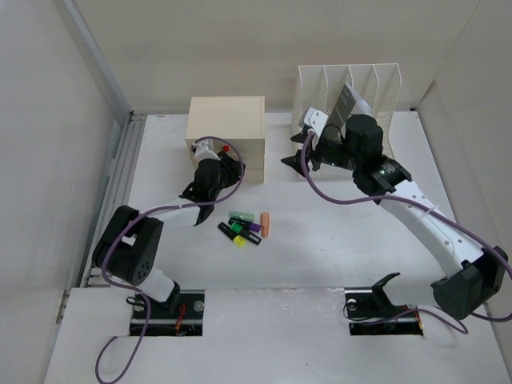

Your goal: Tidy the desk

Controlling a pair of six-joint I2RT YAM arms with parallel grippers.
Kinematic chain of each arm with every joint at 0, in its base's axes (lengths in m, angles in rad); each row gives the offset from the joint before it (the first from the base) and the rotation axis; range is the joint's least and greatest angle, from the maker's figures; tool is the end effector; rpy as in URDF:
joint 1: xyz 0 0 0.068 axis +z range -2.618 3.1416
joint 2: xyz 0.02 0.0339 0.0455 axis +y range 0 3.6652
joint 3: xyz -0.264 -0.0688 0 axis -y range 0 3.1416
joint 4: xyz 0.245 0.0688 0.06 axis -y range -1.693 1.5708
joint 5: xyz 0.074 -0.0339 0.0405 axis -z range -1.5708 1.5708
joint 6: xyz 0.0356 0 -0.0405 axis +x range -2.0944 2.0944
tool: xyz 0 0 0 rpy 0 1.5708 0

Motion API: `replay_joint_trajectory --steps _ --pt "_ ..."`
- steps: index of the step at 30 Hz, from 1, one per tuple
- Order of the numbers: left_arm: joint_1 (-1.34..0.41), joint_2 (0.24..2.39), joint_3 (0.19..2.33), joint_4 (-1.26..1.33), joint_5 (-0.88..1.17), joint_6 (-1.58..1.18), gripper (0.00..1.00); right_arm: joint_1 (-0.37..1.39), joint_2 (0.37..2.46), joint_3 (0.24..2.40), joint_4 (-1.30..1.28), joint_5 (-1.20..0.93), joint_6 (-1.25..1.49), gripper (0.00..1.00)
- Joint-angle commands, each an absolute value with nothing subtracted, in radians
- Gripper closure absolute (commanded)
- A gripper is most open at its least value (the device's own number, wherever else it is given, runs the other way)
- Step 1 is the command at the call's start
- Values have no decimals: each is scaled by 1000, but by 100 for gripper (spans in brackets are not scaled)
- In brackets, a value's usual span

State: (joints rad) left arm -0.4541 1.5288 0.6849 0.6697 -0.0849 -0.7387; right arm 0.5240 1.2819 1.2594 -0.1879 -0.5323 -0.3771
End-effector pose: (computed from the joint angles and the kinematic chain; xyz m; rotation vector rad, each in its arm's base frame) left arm 0.2928 -0.1396 0.2151 -0.3209 1.7841 -0.7904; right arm 0.2450 0.1625 0.3992 -1.1069 1.4040 0.5783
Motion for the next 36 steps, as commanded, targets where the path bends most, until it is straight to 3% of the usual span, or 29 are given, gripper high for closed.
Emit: replay_joint_trajectory --steps 1,11,25,36 --pt "-471 1532 727 716 -121 -719 66 518 1246 1252 -126 -557 -364 32" --pt "-500 1542 756 716 -213 -719 68 509 1246 1252 -126 -577 -364 32" --pt "-509 1542 746 716 -249 -710 91 500 1246 1243 -126 -586 -364 32" --pt "-569 1422 592 716 -278 -750 92 500 1246 1243 -126 -595 -364 32"
